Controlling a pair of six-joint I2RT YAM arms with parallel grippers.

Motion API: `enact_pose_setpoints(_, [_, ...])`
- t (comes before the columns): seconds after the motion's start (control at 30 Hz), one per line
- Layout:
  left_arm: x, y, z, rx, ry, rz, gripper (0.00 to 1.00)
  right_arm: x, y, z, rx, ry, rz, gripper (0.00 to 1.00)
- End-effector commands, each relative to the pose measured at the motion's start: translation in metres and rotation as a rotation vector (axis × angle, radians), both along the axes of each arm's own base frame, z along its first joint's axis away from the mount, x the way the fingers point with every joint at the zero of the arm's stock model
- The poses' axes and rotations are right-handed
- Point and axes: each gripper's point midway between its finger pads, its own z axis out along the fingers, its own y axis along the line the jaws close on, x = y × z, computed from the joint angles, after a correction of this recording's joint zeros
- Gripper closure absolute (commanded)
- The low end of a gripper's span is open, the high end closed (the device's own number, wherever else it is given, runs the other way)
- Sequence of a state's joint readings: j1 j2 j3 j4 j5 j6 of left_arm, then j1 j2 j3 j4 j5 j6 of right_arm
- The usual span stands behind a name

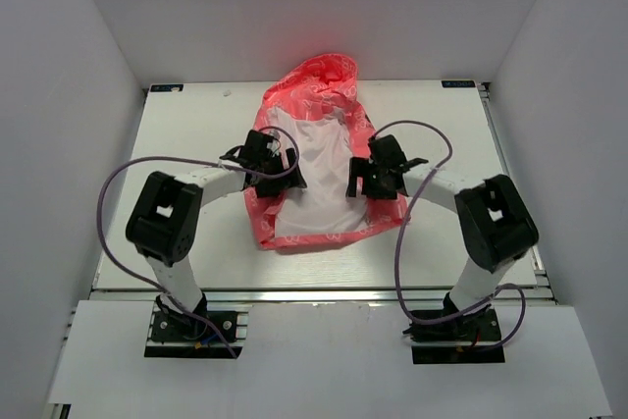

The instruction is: Zip up the jacket

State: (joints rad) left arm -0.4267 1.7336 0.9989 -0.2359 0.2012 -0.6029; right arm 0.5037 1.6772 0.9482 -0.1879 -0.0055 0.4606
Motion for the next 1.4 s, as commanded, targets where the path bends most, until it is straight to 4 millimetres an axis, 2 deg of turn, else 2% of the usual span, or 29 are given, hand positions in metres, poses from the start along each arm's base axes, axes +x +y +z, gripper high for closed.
enact_pose_setpoints(0.0, [0.054,0.016,-0.001,0.032,-0.063,0.038,0.02,0.067,-0.002,0.016,-0.035,-0.131,-0.059,0.11])
enact_pose_setpoints(0.03, [0.066,0.013,0.003,0.006,-0.080,0.026,0.02,0.078,-0.002,0.020,-0.040,-0.144,-0.058,0.10])
enact_pose_setpoints(0.07, [0.091,0.014,0.014,-0.022,-0.109,0.032,0.02,0.088,-0.003,0.013,-0.057,-0.132,-0.065,0.11])
enact_pose_setpoints(0.1, [0.102,0.013,0.020,-0.026,-0.125,0.030,0.02,0.096,-0.008,0.015,-0.073,-0.131,-0.072,0.11])
enact_pose_setpoints(0.13, [0.106,0.016,0.021,0.005,-0.120,0.021,0.02,0.114,-0.003,0.033,-0.069,-0.169,-0.073,0.11])
enact_pose_setpoints(0.17, [0.123,0.014,0.038,0.014,-0.161,0.024,0.02,0.118,-0.004,0.032,-0.088,-0.162,-0.072,0.11])
enact_pose_setpoints(0.2, [0.127,0.018,0.044,0.038,-0.175,0.023,0.02,0.117,-0.004,0.036,-0.097,-0.151,-0.064,0.11])
enact_pose_setpoints(0.27, [0.118,0.022,0.046,0.055,-0.150,0.026,0.02,0.116,-0.004,0.052,-0.088,-0.172,-0.058,0.11])
enact_pose_setpoints(0.3, [0.114,0.025,0.058,0.055,-0.164,0.040,0.02,0.112,-0.006,0.056,-0.089,-0.176,-0.057,0.11])
enact_pose_setpoints(0.33, [0.103,0.031,0.056,0.069,-0.132,0.054,0.02,0.102,-0.013,0.051,-0.104,-0.151,-0.061,0.11])
enact_pose_setpoints(0.37, [0.094,0.034,0.057,0.074,-0.119,0.063,0.02,0.097,-0.016,0.066,-0.102,-0.175,-0.070,0.11])
enact_pose_setpoints(0.47, [0.051,0.049,0.048,0.087,-0.054,0.099,0.02,0.069,-0.031,0.072,-0.121,-0.151,-0.081,0.11])
enact_pose_setpoints(0.5, [0.028,0.057,0.043,0.088,-0.034,0.129,0.02,0.062,-0.033,0.072,-0.118,-0.147,-0.076,0.11])
enact_pose_setpoints(0.57, [0.012,0.066,0.039,0.101,-0.037,0.146,0.02,0.043,-0.037,0.069,-0.119,-0.128,-0.063,0.11])
enact_pose_setpoints(0.6, [0.000,0.071,0.031,0.111,-0.034,0.145,0.02,0.037,-0.039,0.068,-0.120,-0.120,-0.060,0.11])
enact_pose_setpoints(0.63, [-0.004,0.074,0.042,0.106,-0.076,0.148,0.02,0.032,-0.039,0.068,-0.119,-0.116,-0.057,0.11])
enact_pose_setpoints(0.7, [-0.008,0.081,0.043,0.128,-0.110,0.155,0.02,0.022,-0.038,0.071,-0.104,-0.117,-0.041,0.10])
enact_pose_setpoints(0.83, [0.001,0.080,0.051,0.120,-0.210,0.143,0.02,0.017,-0.032,0.077,-0.082,-0.130,-0.013,0.11])
enact_pose_setpoints(1.07, [0.027,0.079,0.034,0.179,-0.240,0.104,0.02,0.019,-0.028,0.080,-0.084,-0.138,0.022,0.11])
enact_pose_setpoints(1.17, [0.044,0.082,0.041,0.209,-0.305,0.115,0.08,0.023,-0.029,0.082,-0.113,-0.140,0.044,0.11])
enact_pose_setpoints(1.23, [0.050,0.080,0.039,0.212,-0.316,0.100,0.22,0.026,-0.029,0.079,-0.126,-0.137,0.051,0.11])
enact_pose_setpoints(1.37, [0.062,0.072,0.042,0.197,-0.370,0.068,0.29,0.027,-0.027,0.070,-0.132,-0.119,0.069,0.11])
